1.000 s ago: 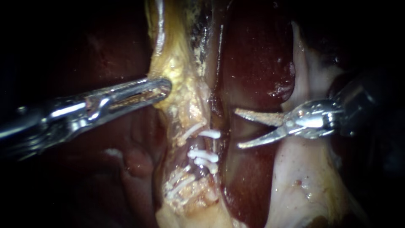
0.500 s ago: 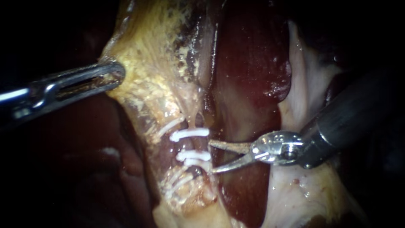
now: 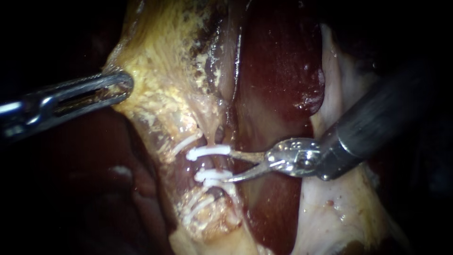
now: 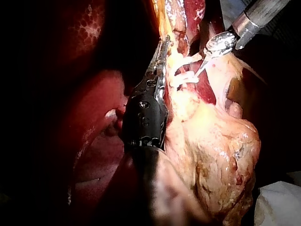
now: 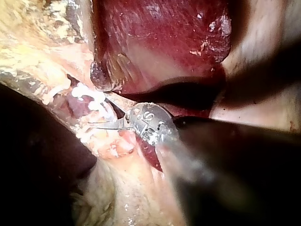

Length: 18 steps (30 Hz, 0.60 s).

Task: Go to the cutting position right tube

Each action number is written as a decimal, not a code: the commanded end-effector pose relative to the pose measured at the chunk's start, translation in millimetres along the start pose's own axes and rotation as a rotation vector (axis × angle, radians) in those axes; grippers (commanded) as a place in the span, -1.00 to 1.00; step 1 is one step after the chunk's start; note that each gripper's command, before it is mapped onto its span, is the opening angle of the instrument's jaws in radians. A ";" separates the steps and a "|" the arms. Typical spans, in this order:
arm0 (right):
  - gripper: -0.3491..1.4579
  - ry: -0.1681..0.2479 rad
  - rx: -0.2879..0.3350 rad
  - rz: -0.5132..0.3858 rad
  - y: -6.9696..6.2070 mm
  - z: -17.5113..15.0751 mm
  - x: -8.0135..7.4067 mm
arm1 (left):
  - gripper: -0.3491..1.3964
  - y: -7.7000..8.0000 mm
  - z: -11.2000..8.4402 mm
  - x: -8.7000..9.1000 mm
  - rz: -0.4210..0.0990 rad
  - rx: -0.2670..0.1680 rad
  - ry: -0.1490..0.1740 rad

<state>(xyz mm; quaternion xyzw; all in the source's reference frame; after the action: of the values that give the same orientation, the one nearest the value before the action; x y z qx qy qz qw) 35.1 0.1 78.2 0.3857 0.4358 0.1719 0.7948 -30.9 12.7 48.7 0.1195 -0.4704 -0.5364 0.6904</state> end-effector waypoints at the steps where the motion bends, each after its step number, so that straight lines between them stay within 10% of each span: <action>1: 0.89 -0.003 -0.001 -0.002 0.1 0.3 0.1 | -1.00 0.0 0.1 0.1 0.000 0.000 0.000; 18: 0.72 -0.004 0.070 -0.046 0.2 2.6 1.0 | -1.00 -0.1 0.2 0.2 0.000 -0.002 -0.001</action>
<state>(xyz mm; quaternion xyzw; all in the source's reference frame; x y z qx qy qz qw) 37.9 -0.4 78.7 0.4035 0.4492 0.1365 0.7854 -31.2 12.5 48.8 0.1187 -0.4706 -0.5365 0.6904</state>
